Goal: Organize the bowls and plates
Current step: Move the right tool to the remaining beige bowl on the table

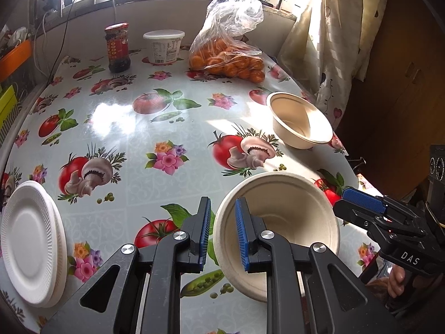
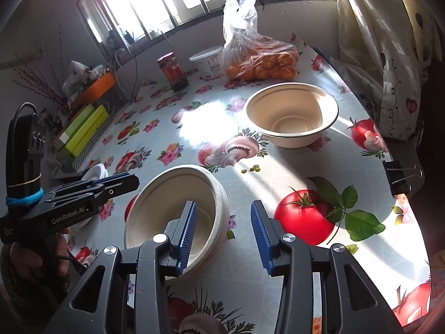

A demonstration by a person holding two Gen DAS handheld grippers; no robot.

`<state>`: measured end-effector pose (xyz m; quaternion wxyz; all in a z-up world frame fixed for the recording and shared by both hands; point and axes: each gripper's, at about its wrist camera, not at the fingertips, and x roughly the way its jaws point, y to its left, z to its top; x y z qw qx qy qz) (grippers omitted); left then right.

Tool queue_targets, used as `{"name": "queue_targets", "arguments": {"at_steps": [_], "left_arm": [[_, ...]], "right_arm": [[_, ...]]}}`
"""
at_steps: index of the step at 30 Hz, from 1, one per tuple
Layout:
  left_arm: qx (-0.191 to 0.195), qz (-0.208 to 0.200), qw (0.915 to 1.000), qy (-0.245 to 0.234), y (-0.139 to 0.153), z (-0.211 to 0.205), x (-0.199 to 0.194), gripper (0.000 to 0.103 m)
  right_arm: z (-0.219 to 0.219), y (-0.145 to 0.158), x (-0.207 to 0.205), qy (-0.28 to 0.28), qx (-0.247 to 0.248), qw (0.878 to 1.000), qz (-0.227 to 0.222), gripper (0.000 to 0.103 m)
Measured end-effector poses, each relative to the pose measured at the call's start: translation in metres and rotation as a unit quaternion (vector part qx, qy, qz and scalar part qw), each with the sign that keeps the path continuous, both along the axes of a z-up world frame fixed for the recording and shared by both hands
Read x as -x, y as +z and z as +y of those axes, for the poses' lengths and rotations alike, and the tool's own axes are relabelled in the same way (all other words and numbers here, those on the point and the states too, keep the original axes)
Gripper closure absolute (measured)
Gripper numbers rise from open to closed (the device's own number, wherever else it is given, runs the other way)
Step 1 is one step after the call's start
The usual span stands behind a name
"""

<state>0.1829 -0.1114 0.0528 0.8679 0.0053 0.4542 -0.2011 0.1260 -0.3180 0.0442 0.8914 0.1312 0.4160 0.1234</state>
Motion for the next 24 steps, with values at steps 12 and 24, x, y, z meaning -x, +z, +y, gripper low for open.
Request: {"name": "queue_targets", "arguments": {"at_steps": [12, 24], "left_arm": [[0.000, -0.020, 0.9996, -0.018, 0.013, -0.015, -0.016, 0.084], [0.039, -0.021, 0.9982, -0.041, 0.025, -0.034, -0.055, 0.084]], "right_arm": [[-0.024, 0.008, -0.006, -0.026, 0.014, 0.999, -0.013, 0.059], [-0.073, 0.018, -0.027, -0.087, 0.033, 0.995, -0.026, 0.057]]}}
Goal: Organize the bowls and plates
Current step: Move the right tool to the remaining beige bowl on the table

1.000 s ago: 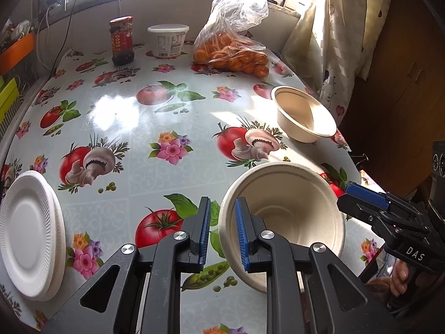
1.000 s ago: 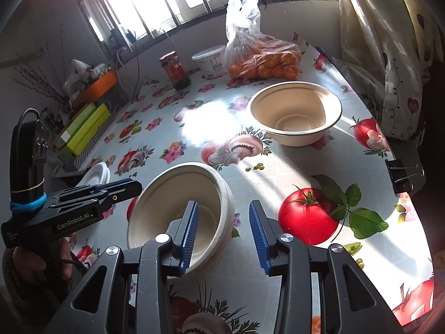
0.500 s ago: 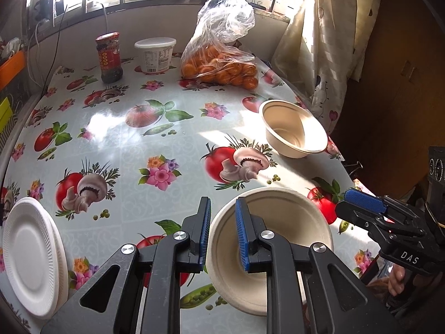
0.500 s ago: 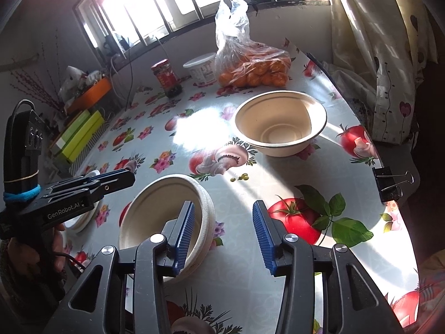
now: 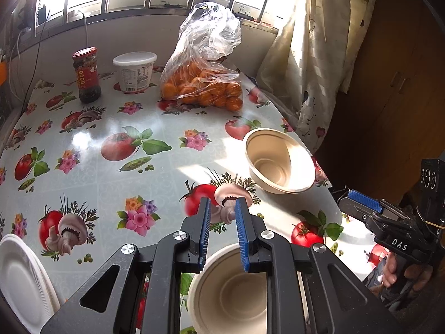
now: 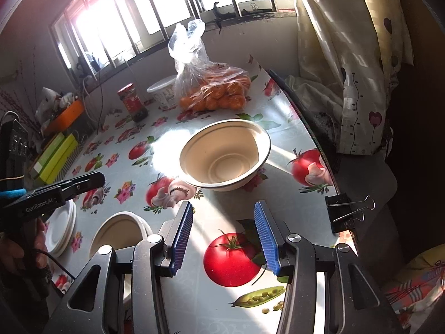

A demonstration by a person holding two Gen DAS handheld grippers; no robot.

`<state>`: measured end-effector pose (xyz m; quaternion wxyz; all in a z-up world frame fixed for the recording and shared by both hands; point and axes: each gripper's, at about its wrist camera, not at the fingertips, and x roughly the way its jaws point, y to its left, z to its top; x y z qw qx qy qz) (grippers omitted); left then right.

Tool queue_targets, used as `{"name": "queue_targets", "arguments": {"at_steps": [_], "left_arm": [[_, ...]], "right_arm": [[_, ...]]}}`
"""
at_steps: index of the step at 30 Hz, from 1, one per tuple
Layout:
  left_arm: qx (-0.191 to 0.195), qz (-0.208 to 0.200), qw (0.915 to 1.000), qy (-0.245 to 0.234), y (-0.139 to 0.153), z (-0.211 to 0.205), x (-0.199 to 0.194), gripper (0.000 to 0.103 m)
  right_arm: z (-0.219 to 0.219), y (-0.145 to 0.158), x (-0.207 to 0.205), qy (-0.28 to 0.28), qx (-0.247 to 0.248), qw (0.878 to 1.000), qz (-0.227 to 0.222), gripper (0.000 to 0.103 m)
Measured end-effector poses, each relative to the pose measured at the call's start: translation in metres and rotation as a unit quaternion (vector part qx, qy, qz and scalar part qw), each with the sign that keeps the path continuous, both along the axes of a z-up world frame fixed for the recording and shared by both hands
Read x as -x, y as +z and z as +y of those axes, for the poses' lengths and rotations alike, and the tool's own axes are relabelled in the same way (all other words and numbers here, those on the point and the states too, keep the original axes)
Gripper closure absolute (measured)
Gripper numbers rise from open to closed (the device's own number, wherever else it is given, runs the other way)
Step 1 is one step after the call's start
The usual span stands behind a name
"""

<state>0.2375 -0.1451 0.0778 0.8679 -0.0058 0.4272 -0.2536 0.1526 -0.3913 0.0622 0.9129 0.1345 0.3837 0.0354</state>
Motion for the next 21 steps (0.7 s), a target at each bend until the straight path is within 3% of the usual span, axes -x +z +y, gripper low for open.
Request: {"name": "queue_targets", "arguments": {"at_steps": [12, 21], "left_arm": [[-0.003, 0.014, 0.9993, -0.034, -0.008, -0.033, -0.038, 0.084], [-0.014, 0.031, 0.9988, -0.034, -0.024, -0.036, -0.046, 0.084]], "right_arm": [[-0.030, -0.011, -0.033, -0.015, -0.020, 1.000, 0.008, 0.057], [-0.033, -0.029, -0.062, -0.010, -0.047, 0.999, 0.025, 0.057]]}}
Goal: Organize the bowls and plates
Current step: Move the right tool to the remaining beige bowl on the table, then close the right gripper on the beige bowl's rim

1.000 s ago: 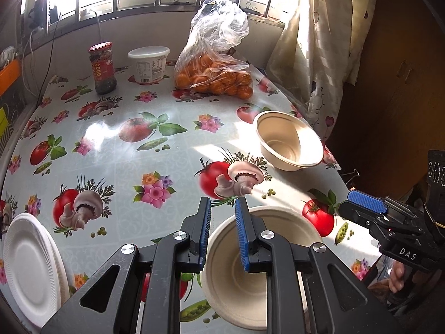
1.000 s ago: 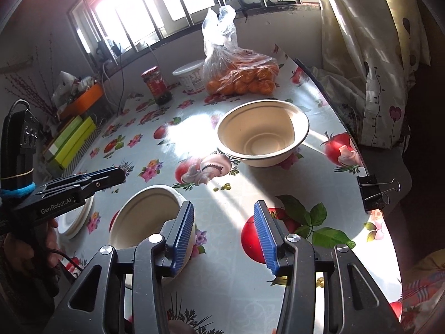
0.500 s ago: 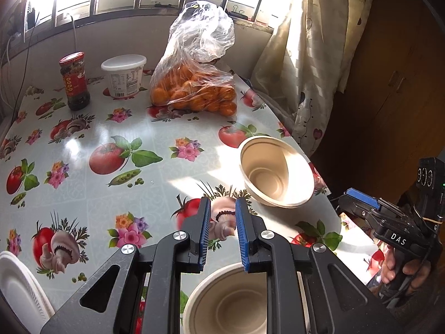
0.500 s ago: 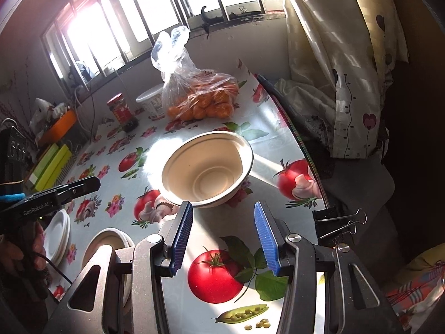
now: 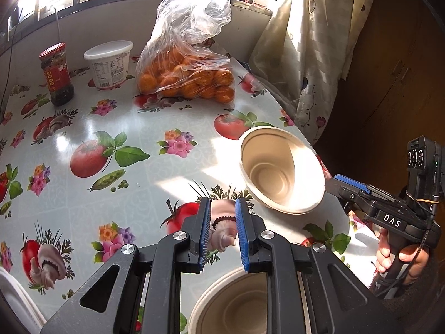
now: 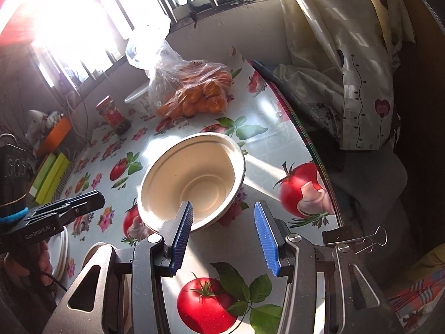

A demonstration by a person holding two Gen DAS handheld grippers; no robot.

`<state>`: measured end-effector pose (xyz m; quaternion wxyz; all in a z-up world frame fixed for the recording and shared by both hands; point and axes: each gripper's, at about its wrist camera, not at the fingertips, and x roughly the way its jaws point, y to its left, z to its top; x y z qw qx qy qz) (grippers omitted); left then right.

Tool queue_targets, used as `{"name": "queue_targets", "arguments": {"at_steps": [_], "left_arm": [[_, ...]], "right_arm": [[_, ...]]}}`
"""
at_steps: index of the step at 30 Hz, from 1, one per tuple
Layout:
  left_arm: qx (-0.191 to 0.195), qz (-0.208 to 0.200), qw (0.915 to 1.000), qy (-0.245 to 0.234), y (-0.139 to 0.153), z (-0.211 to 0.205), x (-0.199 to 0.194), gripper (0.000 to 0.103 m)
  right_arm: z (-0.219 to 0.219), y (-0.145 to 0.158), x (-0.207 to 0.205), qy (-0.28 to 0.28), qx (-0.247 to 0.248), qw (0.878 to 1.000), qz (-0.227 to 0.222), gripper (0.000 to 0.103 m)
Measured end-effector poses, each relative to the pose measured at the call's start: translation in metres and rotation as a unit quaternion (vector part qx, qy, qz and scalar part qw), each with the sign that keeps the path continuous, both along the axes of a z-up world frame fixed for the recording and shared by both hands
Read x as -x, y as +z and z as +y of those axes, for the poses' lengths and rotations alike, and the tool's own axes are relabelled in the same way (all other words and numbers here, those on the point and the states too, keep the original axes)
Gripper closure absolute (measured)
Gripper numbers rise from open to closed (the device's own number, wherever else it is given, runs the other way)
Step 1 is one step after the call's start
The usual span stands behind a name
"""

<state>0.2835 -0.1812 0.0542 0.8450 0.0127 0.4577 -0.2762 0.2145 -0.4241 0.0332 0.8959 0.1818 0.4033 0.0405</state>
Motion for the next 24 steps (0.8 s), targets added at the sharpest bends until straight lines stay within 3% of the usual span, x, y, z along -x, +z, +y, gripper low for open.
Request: {"name": "queue_targets", "arguments": {"at_steps": [9, 14, 20, 24], "left_arm": [[-0.003, 0.007, 0.9999, -0.008, -0.007, -0.006, -0.002, 0.084], [-0.003, 0.009, 0.9999, -0.008, -0.008, -0.007, -0.005, 0.084], [0.000, 0.014, 0.9999, -0.009, -0.010, -0.008, -0.006, 0.084], [0.003, 0.021, 0.9997, -0.008, -0.013, -0.009, -0.011, 0.084]], "right_arm": [[0.003, -0.014, -0.020, 0.006, -0.024, 1.000, 0.016, 0.059], [0.004, -0.018, -0.023, 0.015, -0.043, 0.999, 0.024, 0.081], [-0.002, -0.023, -0.018, 0.018, -0.086, 0.996, 0.034, 0.091], [-0.005, -0.027, -0.013, 0.018, -0.112, 0.993, 0.044, 0.092]]}}
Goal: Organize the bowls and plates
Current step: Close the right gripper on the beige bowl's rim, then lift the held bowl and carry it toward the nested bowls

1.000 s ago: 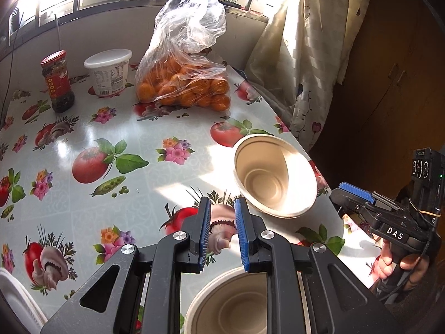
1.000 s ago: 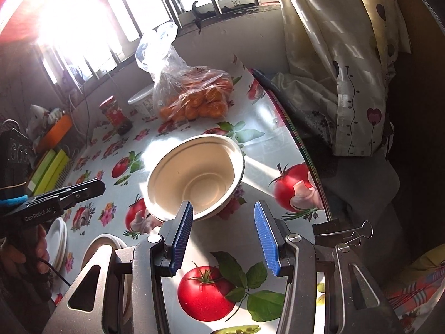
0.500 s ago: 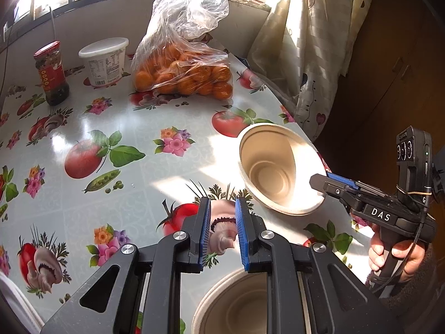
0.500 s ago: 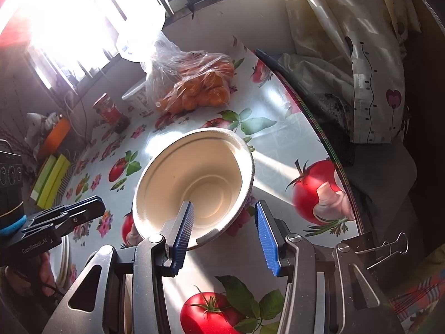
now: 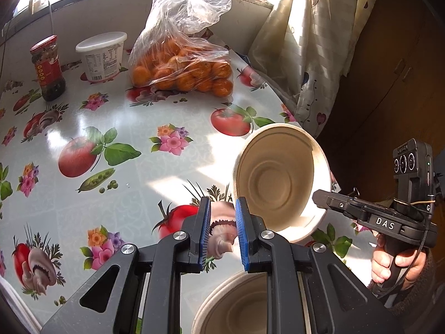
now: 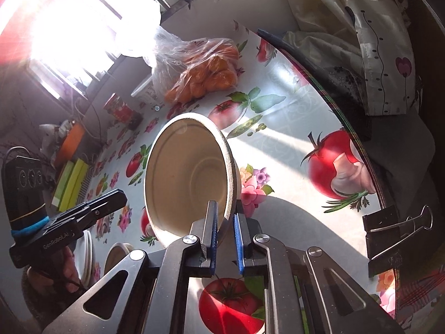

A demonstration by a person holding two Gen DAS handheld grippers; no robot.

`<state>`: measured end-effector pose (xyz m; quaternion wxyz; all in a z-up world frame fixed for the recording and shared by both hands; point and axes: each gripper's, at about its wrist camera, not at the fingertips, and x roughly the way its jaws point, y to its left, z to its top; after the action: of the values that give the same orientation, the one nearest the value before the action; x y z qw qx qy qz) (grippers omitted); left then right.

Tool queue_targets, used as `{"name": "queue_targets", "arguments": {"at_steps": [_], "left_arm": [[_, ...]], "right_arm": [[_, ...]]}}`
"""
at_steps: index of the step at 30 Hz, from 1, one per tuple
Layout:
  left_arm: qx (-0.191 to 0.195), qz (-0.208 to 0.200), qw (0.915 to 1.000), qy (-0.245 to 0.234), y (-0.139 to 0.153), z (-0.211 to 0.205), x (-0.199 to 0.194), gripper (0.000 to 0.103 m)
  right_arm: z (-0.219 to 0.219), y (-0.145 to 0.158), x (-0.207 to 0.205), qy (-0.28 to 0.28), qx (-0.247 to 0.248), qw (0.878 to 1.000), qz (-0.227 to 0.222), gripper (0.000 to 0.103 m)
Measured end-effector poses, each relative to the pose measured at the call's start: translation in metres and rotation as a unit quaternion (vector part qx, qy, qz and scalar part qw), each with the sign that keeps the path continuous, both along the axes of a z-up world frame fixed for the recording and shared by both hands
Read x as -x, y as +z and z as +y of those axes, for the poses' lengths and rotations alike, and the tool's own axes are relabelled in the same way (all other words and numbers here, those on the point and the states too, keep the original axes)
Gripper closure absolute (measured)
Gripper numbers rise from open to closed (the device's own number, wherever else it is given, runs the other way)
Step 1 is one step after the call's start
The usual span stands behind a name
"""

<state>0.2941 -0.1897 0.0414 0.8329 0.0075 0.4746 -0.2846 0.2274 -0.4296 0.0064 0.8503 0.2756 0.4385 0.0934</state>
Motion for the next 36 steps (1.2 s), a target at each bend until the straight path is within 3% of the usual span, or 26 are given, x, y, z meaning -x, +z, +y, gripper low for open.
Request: {"name": "queue_targets", "arguments": {"at_steps": [5, 10, 14, 24, 36], "left_arm": [[0.014, 0.024, 0.9996, -0.005, -0.006, -0.003, -0.007, 0.084], [0.015, 0.031, 0.9993, -0.014, -0.011, -0.009, -0.011, 0.084], [0.033, 0.043, 0.9982, -0.025, -0.013, -0.012, -0.012, 0.084], [0.025, 0.046, 0.9983, -0.027, -0.018, -0.015, -0.012, 0.084], [0.031, 0.065, 0.9971, -0.026, -0.026, -0.013, -0.018, 0.084]], "right_arm": [[-0.005, -0.004, 0.004, 0.002, -0.045, 0.999, 0.010, 0.092], [-0.006, -0.008, 0.003, 0.004, -0.055, 0.998, 0.020, 0.092], [-0.004, -0.009, 0.003, 0.005, -0.048, 0.999, 0.023, 0.092], [0.005, -0.003, 0.001, 0.009, -0.009, 1.000, 0.017, 0.091], [0.004, -0.010, -0.003, 0.001, -0.026, 0.999, 0.029, 0.081]]}}
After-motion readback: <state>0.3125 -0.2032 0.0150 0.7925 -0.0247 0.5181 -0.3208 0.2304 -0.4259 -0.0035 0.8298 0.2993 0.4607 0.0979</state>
